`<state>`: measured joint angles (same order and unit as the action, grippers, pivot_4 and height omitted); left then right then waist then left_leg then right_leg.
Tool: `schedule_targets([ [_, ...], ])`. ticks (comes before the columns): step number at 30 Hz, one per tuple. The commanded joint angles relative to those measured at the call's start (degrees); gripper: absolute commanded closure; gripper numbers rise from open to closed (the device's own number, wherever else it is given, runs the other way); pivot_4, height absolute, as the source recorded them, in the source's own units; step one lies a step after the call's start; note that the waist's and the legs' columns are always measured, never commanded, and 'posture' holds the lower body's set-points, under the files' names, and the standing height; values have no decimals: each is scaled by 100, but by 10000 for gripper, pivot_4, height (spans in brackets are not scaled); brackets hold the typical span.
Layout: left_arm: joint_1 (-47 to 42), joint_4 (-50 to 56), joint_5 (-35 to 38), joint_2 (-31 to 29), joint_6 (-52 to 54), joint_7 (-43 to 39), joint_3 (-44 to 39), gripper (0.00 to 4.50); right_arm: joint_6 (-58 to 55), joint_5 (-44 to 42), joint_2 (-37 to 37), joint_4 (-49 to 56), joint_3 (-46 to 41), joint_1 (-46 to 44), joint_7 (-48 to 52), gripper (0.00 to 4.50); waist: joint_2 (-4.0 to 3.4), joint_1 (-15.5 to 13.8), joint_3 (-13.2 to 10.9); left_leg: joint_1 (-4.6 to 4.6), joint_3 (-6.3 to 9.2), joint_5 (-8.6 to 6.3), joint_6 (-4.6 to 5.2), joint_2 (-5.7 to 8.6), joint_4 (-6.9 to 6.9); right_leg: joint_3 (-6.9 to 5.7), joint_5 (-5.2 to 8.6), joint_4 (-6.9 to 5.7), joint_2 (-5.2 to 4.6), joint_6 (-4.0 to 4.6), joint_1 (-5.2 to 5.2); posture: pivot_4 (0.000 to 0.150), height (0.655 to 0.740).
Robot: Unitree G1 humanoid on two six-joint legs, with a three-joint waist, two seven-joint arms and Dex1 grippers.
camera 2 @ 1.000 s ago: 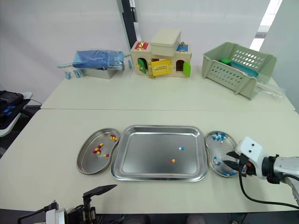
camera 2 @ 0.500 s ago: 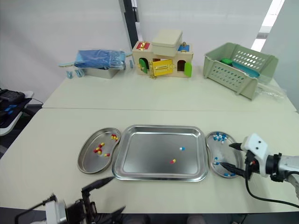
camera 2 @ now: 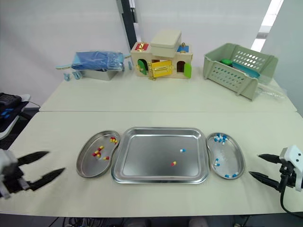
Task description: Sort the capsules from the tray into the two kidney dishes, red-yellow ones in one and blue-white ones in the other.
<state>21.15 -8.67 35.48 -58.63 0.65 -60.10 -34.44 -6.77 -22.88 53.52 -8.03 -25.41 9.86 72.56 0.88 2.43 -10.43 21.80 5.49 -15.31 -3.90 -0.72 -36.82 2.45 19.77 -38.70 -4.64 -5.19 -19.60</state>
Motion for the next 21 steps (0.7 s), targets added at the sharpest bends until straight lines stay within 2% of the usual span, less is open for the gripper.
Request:
schedule_targets([
  [1,-377,-754,-385,-251,-220,-255,-172,0,386,45,4,-205,-33,-151,36,267,1,7,-1,0,0,0,0,-1,1,0,0,-1,0,0,-1,1500,7400],
  [13,-1026,-1162,-881,-135,-251,-620,-47,0,379,-41,1,-171,-85,-128,-67,267,0,48,-2,1,0,0,-1,-5,3,-1,0,-6,0,0,-3,1500,7400],
  [16,-1103,-1022,-912,-82,-268,-761,50,0,303,-160,-84,65,-127,-51,-99,267,0,46,-2,1,1,0,-1,-5,3,-1,0,-7,0,0,-3,1500,7400],
  [21,-1187,-157,-795,-69,86,-909,330,0,189,-547,-431,1048,-319,601,-121,267,1,19,-2,6,1,0,-1,-6,1,-2,0,-7,-1,0,-4,1500,7400],
])
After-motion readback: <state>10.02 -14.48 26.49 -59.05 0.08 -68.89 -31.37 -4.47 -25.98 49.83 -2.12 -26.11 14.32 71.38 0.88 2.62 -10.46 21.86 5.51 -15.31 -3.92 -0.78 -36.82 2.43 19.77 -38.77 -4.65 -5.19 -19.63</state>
